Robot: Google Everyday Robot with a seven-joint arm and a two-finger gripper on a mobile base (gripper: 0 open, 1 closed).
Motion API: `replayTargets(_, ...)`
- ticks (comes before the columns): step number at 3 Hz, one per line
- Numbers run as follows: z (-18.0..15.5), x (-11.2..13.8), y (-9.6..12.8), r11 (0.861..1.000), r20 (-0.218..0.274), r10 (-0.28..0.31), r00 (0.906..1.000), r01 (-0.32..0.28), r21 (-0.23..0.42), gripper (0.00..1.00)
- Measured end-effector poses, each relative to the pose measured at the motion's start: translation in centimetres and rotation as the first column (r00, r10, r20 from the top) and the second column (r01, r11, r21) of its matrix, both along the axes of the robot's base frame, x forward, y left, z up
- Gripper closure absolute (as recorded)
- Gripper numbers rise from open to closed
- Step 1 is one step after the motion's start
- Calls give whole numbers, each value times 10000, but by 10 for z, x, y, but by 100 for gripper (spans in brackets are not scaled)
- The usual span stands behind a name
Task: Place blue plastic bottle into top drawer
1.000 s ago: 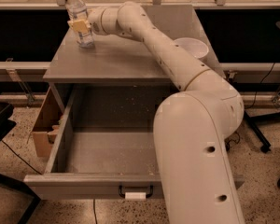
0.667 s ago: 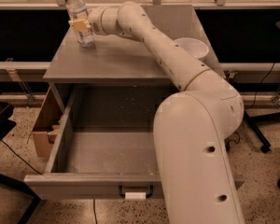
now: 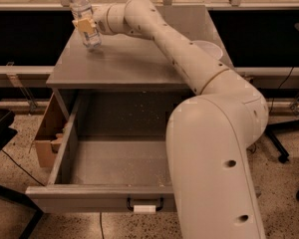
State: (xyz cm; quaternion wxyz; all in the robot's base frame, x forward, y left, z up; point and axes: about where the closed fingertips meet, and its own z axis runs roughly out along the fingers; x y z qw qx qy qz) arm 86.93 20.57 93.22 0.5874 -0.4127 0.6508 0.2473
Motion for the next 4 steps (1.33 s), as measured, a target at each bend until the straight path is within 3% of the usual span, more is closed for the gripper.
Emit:
replayTargets(1, 25, -30, -16, 9989, -168, -216, 9996, 209, -410, 100)
replayTargets(2, 44, -76, -36, 9937, -487, -477, 9977, 425, -1037, 100)
replayTargets(3, 48, -127, -52, 9781, -1077, -661, 9920, 430, -2039, 100)
replayTargets(4, 56, -201, -79, 9359, -2196, -836, 9720, 9, -3522, 100)
